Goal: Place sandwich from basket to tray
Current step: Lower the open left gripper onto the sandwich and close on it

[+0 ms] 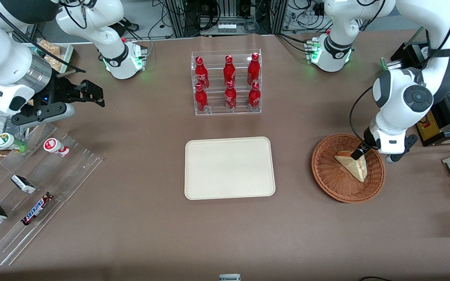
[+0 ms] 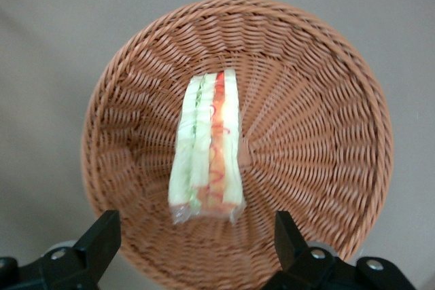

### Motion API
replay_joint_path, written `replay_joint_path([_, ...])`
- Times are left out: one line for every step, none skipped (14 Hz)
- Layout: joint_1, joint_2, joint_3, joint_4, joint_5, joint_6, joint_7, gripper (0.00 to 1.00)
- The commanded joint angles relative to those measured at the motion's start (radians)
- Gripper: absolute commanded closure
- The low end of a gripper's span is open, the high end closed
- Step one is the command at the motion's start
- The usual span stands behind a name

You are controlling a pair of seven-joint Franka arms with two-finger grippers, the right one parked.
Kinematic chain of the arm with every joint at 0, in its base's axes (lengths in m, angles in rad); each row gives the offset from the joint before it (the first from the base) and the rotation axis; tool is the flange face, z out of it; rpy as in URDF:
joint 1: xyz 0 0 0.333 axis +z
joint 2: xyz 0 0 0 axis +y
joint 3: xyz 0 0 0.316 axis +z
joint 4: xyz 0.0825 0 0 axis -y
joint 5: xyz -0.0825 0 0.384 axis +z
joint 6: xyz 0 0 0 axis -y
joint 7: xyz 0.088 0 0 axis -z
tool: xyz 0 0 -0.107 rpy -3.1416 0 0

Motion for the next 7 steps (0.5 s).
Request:
replay_joint_path([0.010, 0.066, -0.004, 0.003, 0.013, 0.078, -0.082, 0.00])
replay_joint_path([0.010, 0.089, -0.002, 0.004, 0.007, 0.101, -0.085, 0.04])
replay_joint_path([0.010, 0.105, -0.002, 0.004, 0.006, 0.119, -0.110, 0.21])
replay_joint_path([0.010, 0.117, -0.002, 0.006, 0.007, 0.138, -0.133, 0.51])
replay_joint_path([0.010, 0.122, -0.002, 0.006, 0.009, 0.144, -0.136, 0.78])
replay_joint_path([0.010, 0.117, -0.002, 0.009, 0.012, 0.140, -0.128, 0.92])
replay_joint_path([0.009, 0.109, -0.002, 0.021, 0.015, 0.129, -0.124, 0.96])
